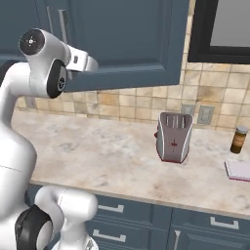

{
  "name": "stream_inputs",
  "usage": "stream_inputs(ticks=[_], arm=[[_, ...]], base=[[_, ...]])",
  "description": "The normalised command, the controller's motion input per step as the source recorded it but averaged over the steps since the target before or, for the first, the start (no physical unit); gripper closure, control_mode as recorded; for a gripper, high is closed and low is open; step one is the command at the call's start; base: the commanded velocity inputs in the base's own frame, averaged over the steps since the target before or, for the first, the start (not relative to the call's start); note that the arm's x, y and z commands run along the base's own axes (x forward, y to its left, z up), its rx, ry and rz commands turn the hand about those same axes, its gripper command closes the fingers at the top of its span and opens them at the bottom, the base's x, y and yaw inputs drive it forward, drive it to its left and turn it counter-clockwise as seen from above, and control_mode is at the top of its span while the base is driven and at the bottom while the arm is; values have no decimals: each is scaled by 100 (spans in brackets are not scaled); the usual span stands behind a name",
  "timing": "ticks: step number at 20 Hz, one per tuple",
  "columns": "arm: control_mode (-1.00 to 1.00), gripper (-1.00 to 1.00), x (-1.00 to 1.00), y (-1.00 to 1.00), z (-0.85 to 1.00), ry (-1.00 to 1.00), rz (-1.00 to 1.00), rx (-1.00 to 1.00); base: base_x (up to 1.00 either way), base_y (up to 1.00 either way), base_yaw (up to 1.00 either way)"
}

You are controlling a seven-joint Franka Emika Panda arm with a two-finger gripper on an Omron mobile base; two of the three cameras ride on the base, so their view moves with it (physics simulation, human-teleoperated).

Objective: Open the cabinet. Pick the dish brush and place it next to the sink. Then close the cabinet.

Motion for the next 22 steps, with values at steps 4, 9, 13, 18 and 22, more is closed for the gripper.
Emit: stream_inputs(ticks=[4,9,13,18,22], arm=[[-100,100,-100,-91,10,2,-1,0],[-100,-100,-100,-41,0,11,0,-3],[-100,-100,-100,57,0,1,6,-24],[-100,-100,-91,100,0,0,7,-53],[-100,-100,47,96,-12,7,3,-60]], base=[[0,0,0],[0,0,0],[0,0,0],[0,0,0],[0,0,0]])
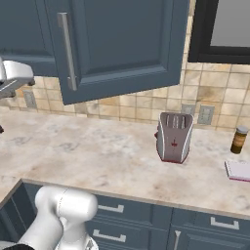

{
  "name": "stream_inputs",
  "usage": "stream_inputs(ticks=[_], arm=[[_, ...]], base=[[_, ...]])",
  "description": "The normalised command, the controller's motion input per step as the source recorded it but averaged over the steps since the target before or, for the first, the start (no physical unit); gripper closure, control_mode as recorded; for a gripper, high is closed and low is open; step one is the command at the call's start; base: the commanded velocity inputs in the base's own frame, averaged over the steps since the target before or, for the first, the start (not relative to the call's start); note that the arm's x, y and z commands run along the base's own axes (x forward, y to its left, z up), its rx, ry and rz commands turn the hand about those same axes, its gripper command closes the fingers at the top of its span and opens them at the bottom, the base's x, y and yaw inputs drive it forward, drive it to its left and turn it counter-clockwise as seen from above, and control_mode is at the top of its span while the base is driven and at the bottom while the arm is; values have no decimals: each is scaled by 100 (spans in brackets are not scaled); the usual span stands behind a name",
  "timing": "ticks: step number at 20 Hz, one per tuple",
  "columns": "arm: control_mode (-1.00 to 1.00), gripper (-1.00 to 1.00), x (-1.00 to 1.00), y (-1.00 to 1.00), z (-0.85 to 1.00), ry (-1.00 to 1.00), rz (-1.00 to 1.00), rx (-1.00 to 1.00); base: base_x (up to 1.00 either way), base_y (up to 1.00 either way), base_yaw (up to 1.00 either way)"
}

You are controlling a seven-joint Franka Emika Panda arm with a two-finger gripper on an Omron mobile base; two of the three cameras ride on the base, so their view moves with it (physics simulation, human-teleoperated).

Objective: Open the cabinet. Pick the dish brush and place it next to the sink. Then close the cabinet.

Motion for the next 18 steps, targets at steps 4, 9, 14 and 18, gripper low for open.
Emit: stream_inputs(ticks=[4,9,14,18], arm=[[-100,-100,90,69,-7,9,0,-53],[-100,-100,100,15,-1,30,-2,-39],[-100,-100,100,-24,0,41,-9,-28],[-100,-100,99,-51,0,32,-5,-18]], base=[[0,0,0],[0,0,0],[0,0,0],[0,0,0]])
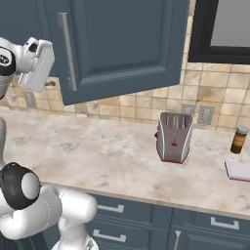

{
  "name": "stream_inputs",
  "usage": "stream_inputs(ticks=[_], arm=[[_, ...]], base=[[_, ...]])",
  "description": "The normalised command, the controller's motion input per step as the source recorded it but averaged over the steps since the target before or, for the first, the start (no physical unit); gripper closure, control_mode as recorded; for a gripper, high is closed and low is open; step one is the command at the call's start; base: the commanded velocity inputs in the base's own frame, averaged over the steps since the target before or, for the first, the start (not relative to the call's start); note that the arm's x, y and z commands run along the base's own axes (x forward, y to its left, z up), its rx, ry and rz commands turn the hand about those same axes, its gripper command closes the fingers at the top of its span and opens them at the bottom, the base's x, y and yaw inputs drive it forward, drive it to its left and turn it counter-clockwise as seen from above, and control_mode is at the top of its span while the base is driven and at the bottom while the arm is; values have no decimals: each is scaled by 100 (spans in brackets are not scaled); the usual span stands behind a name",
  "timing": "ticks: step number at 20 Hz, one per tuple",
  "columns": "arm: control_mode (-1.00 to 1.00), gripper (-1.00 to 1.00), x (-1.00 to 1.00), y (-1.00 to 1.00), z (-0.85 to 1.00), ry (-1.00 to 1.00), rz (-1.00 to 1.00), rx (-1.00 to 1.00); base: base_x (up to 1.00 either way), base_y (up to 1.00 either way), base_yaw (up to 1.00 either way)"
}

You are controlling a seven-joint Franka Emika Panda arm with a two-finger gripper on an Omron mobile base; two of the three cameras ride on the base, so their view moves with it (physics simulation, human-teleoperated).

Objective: Open the cabinet. Pick the dish brush and place it next to the sink. Then close the cabinet.

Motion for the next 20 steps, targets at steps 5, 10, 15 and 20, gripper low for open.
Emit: stream_inputs(ticks=[5,10,15,20], arm=[[-100,-100,33,-84,0,12,0,-6],[-100,-100,-89,-100,0,-7,0,6],[-100,-100,-100,-100,0,-18,0,24],[-100,-100,-100,-99,0,-26,0,31]], base=[[0,0,0],[0,0,0],[0,0,0],[0,0,0]])
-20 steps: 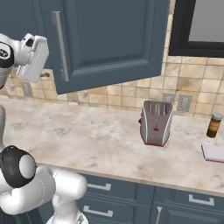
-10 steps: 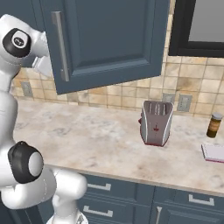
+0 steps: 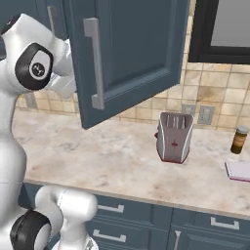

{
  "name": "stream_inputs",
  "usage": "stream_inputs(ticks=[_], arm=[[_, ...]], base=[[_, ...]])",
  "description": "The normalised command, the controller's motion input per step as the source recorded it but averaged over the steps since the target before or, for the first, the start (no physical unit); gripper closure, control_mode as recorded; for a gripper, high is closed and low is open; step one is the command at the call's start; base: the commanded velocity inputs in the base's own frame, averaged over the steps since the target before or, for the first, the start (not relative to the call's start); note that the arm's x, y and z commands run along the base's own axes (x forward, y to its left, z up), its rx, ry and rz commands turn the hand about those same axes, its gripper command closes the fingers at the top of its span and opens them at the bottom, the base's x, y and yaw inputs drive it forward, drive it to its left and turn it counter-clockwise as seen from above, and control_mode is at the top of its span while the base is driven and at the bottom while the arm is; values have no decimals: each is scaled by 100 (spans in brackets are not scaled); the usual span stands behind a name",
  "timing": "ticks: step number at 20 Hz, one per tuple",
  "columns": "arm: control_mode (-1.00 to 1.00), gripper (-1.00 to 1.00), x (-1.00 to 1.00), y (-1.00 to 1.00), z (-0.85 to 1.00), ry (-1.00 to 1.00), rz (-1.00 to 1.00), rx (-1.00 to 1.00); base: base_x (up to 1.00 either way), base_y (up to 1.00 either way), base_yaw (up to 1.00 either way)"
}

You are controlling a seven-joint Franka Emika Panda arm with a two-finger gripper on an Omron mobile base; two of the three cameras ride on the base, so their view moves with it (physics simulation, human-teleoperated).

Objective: Open the cabinet. Pick the dish brush and place it next to the sink. Then close the cabinet.

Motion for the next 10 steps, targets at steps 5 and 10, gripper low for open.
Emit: stream_inputs(ticks=[5,10], arm=[[-100,-100,-100,-74,0,-22,3,47],[-100,-100,-12,60,-7,-16,19,34]], base=[[0,0,0],[0,0,0]])
